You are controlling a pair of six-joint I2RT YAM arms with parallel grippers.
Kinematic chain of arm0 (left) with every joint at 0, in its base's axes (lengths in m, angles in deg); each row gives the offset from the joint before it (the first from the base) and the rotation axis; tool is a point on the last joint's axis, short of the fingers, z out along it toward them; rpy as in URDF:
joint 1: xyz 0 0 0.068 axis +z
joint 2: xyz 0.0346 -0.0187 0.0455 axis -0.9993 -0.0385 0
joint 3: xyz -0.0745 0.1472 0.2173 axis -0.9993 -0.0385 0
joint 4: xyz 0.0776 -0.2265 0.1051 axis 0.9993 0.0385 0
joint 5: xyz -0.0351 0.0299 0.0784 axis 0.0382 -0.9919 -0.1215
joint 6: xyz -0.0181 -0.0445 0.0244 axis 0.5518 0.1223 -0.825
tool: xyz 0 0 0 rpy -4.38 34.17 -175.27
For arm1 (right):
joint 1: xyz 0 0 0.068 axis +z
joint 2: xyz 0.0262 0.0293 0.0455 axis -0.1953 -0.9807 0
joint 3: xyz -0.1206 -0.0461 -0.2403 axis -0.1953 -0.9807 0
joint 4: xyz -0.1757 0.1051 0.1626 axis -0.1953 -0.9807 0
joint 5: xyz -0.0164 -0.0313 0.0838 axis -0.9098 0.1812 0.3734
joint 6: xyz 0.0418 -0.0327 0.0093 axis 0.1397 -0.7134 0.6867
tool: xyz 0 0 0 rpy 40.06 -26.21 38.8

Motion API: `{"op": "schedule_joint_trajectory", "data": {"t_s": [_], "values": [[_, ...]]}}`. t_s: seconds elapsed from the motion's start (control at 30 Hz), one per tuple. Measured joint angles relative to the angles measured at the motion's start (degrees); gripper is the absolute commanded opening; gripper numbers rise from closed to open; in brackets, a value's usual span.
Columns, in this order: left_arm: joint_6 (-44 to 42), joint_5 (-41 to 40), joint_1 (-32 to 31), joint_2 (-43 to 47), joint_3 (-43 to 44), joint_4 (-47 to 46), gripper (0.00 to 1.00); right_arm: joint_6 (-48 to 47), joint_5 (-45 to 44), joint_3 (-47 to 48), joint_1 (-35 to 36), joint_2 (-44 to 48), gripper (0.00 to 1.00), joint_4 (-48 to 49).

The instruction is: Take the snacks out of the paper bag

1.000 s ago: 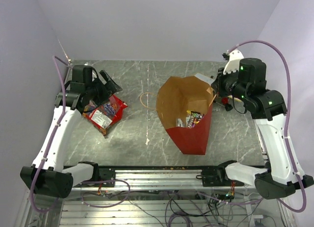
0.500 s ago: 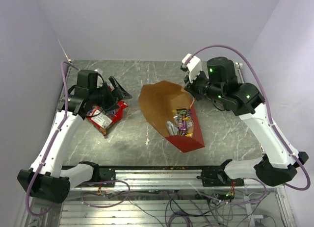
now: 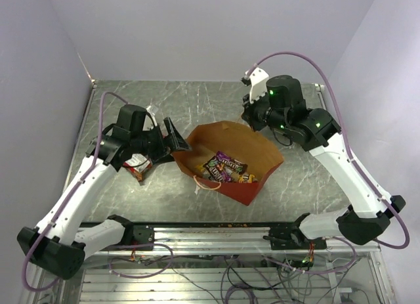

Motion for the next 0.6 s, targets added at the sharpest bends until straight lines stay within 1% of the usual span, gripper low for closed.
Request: {"op": "schedule_joint_trajectory", "data": {"t_s": [0.17,0.3,0.33,0.43,0.5,0.53,0.6], "values": [[2.9,0.5,-1.9,3.5,-2.6,-0.9,0.96,1.6,-8.4,1.2,-0.1,0.0,0.00,-0.5],[4.8,0.5,-3.9,3.1,-3.4,-1.9,0.92,-0.7,-10.6,5.1,-1.8,-0.3,0.00,-1.5],[5.2,0.6,-4.4,2.9,-3.7,-2.5,0.90,-1.6,-10.8,6.0,-2.3,-0.3,0.00,-1.4],[6.1,0.7,-6.1,1.8,-3.9,-4.1,0.79,-4.7,-10.9,6.4,-2.8,0.3,0.00,-0.8],[6.4,0.8,-7.7,0.2,-3.8,-5.6,0.75,-6.9,-10.9,6.3,-3.0,0.4,0.00,-0.8],[6.4,0.8,-8.4,-0.6,-3.8,-6.0,0.71,-7.9,-10.9,6.3,-3.1,0.4,0.00,-0.7],[6.3,0.7,-9.7,-2.4,-3.4,-6.3,0.55,-9.6,-11.0,6.3,-3.6,0.3,0.00,-0.7]]}}
